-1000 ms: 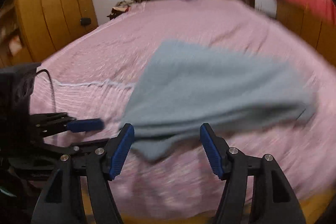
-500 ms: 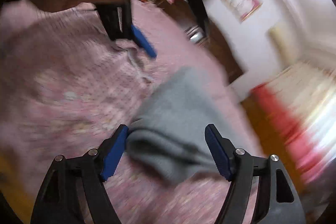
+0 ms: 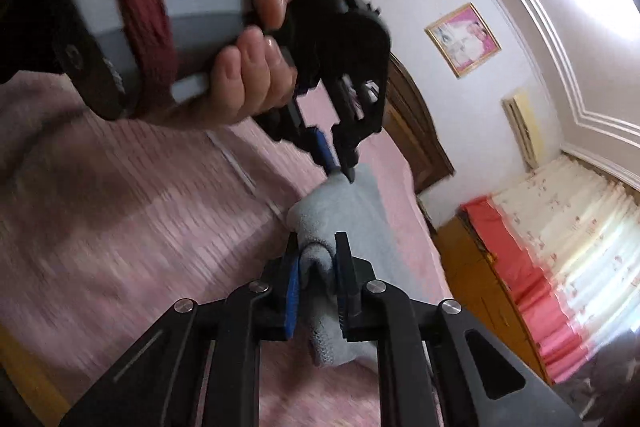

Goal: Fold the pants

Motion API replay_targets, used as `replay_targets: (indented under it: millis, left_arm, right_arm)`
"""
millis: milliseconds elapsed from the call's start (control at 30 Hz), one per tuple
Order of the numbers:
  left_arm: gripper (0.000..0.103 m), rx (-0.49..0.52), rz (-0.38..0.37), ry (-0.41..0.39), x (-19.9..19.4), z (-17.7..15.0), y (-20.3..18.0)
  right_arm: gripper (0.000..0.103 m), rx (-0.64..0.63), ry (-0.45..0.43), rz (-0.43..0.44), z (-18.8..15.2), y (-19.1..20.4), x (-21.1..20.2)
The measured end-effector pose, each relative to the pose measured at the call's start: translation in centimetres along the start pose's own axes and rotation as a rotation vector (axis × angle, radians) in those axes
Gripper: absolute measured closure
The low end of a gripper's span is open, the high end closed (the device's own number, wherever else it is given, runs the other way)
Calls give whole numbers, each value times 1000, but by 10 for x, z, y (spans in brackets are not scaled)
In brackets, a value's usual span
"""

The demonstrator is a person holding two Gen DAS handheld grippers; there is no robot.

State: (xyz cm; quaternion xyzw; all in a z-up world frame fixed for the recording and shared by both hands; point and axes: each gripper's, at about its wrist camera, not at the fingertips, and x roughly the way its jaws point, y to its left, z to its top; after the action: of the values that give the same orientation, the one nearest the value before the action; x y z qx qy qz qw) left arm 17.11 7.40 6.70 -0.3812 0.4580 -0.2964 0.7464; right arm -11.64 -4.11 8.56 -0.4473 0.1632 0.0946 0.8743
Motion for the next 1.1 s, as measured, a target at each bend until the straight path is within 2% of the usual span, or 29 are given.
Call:
replay_targets:
  millis: [67,100,167,233,267,300,367,400,433,467,567,600,633,700,733,767,800,833,867,900,1000,1100]
  left_arm:
    - [103,9,36,-70,-46,-6,12]
    - [103,-4,38,-96,-66,-10,19]
    - [103,-69,21,-157,-114,-19,48]
    - [103,-119,21,-160,-138,-23,70]
    - [94,-145,13,-133,-146,-22,85]
    - [71,-157,1,-106,-148,-23,89]
    - [48,-146,-13,-75,-144,-22,88]
    - [48,-127,-19,-67,-142,-20,84]
    - [48,-90,-35,-33,-128,-17,71]
    - [48,-65,-52,1,-114,-15,60]
    - [44,18,-94,121,-59,-8,26]
    - [42,30,-86,151,-41,-6,18]
    - [41,48,-62,184,-19,-4,10]
    - [41,80,29,243,27,-1,1]
    - [43,82,105,268,50,-2,0]
    - [51,83,138,258,59,-3,0]
    - [62,92,155,231,65,-3,-3]
    - [67,97,154,220,66,-2,-5]
    - [79,99,144,208,64,-2,-6]
    - [86,99,128,194,58,-2,-5]
    - [90,54,89,130,26,-6,5]
    - [90,0,114,50,-22,-10,18]
  right_arm:
    - [93,-8,-39,31,17,13,-8]
    - [103,-14,-75,63,26,22,-12]
    - [103,-63,-137,90,44,44,-24]
    - [103,-157,-166,95,55,73,-34]
    - [103,-190,-179,96,55,82,-37]
    - [102,-219,-195,76,53,91,-41]
    - [82,-246,-208,8,45,96,-44]
    - [49,-260,-196,-43,39,97,-42]
    - [29,-266,-182,-75,32,95,-39]
    - [28,-265,-164,-105,25,92,-36]
    - [28,-249,-108,-266,-10,76,-19]
    - [30,-252,-81,-295,-24,71,-11]
    - [39,-252,-45,-291,-36,66,-2]
    - [53,-194,-10,-233,-47,54,6]
    - [79,-170,-2,-208,-47,50,7]
    - [93,-175,1,-202,-45,50,7]
    - [92,-179,0,-204,-46,48,8]
    - [93,-160,-3,-183,-44,43,6]
    - [93,-106,-5,-145,-42,34,5]
    - [93,-46,-16,-117,-37,25,1]
    - [93,-1,-79,-89,-22,17,-13]
    - [93,-38,-145,-58,-4,30,-27]
